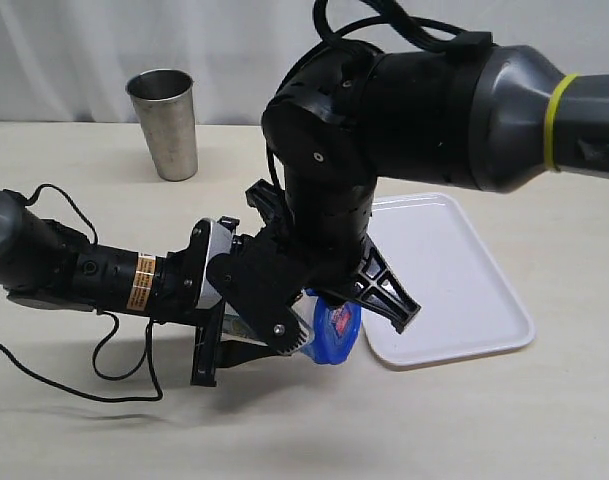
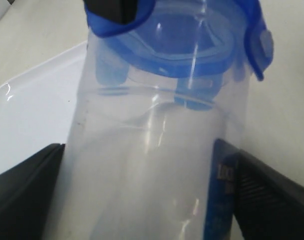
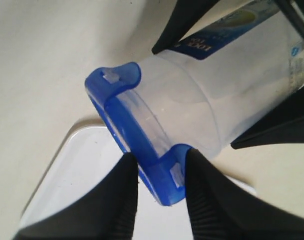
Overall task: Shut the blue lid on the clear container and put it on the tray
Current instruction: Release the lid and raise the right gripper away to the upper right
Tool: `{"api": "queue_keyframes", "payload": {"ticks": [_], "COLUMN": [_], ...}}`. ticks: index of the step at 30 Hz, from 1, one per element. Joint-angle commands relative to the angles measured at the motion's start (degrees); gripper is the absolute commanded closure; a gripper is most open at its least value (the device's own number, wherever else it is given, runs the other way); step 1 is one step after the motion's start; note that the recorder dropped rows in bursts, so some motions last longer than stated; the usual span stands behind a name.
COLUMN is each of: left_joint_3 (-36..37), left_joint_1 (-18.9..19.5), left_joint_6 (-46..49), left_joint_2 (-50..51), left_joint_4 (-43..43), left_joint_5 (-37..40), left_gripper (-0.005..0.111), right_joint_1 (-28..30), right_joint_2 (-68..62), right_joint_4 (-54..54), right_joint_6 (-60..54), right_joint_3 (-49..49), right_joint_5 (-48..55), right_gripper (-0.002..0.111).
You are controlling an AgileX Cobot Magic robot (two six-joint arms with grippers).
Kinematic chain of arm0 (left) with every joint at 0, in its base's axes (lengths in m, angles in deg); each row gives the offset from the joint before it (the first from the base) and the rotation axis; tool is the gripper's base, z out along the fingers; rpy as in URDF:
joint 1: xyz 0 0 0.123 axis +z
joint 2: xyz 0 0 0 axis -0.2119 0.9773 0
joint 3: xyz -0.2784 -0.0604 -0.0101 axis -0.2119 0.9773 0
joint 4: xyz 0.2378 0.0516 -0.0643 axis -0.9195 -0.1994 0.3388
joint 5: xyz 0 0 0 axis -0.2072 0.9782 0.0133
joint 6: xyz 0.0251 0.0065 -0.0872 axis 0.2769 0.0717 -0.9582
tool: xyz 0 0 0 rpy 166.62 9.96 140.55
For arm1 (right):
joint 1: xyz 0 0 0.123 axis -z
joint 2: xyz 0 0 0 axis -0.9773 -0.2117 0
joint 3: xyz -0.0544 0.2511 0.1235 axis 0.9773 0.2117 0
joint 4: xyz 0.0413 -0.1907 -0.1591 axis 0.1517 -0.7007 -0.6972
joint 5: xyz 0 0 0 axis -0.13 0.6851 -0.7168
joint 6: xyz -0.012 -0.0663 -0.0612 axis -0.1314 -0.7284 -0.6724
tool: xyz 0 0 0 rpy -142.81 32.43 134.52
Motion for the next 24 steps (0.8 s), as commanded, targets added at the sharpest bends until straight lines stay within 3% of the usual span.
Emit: {"api": "queue_keyframes", "payload": {"ticks": [1, 9, 18, 24], "left_joint_3": [-0.23, -0.23, -0.23, -0.23], "left_joint_1": [-0.89, -0.89, -0.89, -0.89], "left_joint_6": [-3.67, -3.67, -3.92, -4.08], "left_joint_2": [-0.46, -0.46, -0.46, -0.46], "left_joint_4": [2.82, 2.94, 3.80, 4.19], "left_joint_5": [-10.65, -10.65, -10.65, -10.65], "left_gripper": [0.107, 0.107, 0.107, 0.107], "right_joint_1": [-0.51, 6.69, 10.32, 10.32], "right_joint_2": [-0.84, 4.21, 8.09, 11.28], "right_joint_4": [6.91, 21.04, 23.82, 22.94], "right_joint_6": [1.43, 4.49, 11.83, 17.78], "right_joint_3": [0.13, -0.31, -0.31, -0.31], "right_joint_5": [-6.09, -9.11, -14.75, -17.79], "right_gripper": [0.104, 0.103, 0.065, 0.062]}}
